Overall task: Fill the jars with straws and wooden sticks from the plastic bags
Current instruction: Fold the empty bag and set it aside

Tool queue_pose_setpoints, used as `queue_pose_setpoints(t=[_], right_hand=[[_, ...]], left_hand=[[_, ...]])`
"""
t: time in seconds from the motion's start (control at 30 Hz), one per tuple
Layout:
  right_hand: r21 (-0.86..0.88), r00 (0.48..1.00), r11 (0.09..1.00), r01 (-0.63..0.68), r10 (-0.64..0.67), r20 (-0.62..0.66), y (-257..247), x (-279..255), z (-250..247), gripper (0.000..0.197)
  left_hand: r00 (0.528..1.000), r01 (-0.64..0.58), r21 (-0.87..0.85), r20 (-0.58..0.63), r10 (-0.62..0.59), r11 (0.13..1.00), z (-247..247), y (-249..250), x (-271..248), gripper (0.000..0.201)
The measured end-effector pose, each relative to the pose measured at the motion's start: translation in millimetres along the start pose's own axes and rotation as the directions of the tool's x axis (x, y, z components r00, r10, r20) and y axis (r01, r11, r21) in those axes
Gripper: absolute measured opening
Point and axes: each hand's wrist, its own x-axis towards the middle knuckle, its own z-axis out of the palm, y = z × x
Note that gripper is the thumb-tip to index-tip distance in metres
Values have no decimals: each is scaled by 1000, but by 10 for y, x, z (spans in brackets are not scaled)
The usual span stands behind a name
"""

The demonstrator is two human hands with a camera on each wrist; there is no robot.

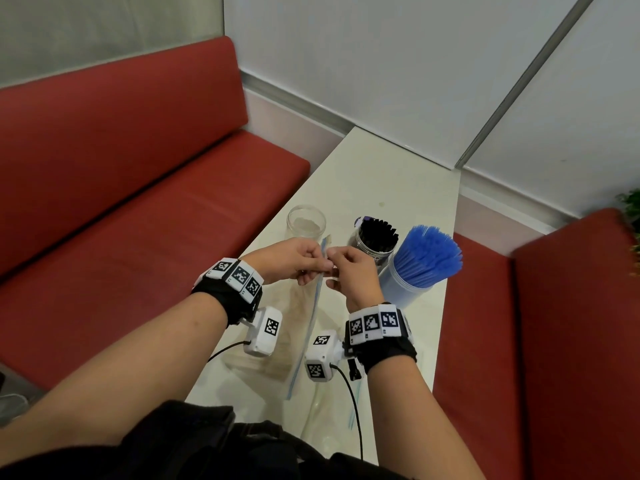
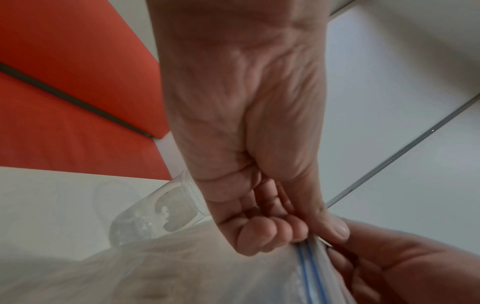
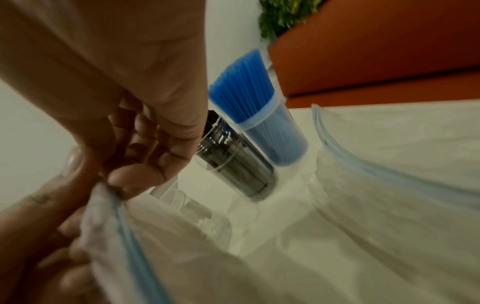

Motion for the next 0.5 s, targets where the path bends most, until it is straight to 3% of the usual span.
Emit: queue_pose_setpoints(t=[0.13,0.27,0.33,0.5], right_hand=[[61,997,996,-65,62,51,9,2,-28,14],[55,995,997,-48,42,96,-10,-1,-11,21],[68,993,998,-14,6,114,-6,-16,-1,24],[98,989,995,24,-38,144,49,-38,-11,32]], left_hand=[[1000,17,-39,27,-16,999,11,-10,-41,22],[998,44,-58,39,-42,997,27,-7,-71,31],[998,62,-32,-3,-62,998,28,34,-67,38],[998,0,152,-60,9,988,33,166,-31,27]])
